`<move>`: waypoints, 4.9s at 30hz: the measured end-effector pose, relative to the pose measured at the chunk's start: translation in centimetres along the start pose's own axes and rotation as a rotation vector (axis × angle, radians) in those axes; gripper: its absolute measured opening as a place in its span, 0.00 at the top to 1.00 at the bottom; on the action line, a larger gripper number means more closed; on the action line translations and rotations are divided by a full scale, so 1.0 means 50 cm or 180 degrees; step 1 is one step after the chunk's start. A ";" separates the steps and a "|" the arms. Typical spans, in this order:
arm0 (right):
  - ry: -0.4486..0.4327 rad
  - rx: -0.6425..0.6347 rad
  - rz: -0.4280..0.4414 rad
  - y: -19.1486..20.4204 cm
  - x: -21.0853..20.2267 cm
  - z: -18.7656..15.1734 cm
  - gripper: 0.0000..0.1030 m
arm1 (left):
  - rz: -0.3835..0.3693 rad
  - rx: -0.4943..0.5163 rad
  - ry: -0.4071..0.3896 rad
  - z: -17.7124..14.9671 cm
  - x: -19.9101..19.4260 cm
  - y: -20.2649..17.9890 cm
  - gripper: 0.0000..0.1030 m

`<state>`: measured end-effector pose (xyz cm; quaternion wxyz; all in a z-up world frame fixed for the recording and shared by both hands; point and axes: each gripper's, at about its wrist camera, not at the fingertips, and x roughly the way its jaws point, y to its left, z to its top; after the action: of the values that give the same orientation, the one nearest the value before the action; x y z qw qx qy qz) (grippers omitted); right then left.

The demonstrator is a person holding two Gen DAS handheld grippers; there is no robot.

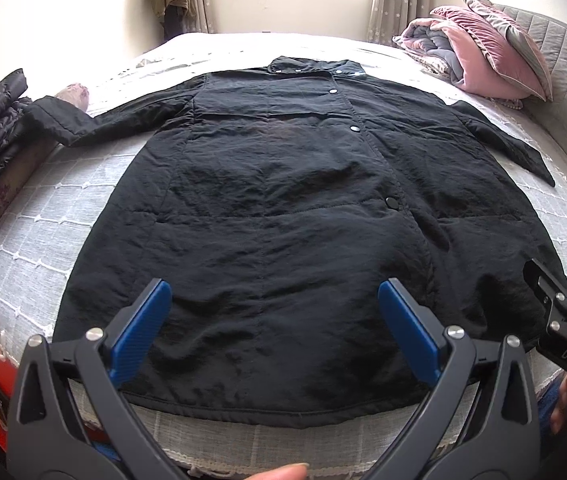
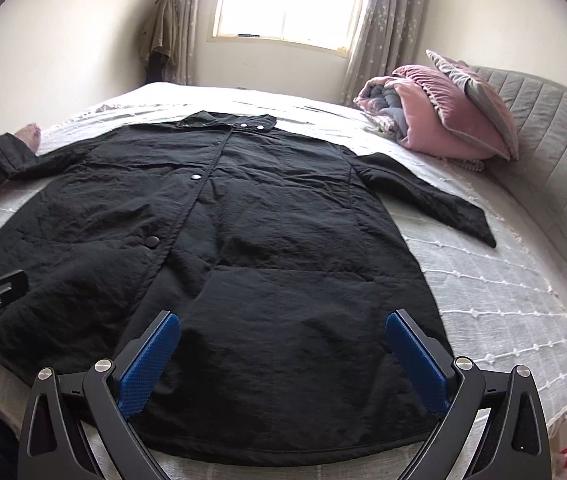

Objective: Fold large clothes

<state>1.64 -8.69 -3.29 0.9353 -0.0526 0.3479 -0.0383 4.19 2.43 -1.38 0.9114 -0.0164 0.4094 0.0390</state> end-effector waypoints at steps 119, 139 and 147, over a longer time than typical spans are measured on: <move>0.0389 0.1770 -0.0333 -0.398 0.017 -0.088 0.86 | 0.0017 -0.1342 0.0248 -0.078 -0.015 0.354 0.73; -0.0055 0.1519 -0.0238 -0.286 0.017 -0.021 0.29 | -0.0246 -0.0441 0.0007 0.161 -0.024 0.050 0.20; 0.0169 0.1028 0.0002 -0.197 0.072 -0.005 0.23 | -0.0052 -0.0145 0.0342 0.186 0.166 -0.006 0.19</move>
<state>3.85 -18.86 -4.55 0.9221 0.0996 0.3618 -0.0948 16.63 3.17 -1.43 0.8877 -0.0425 0.4566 0.0399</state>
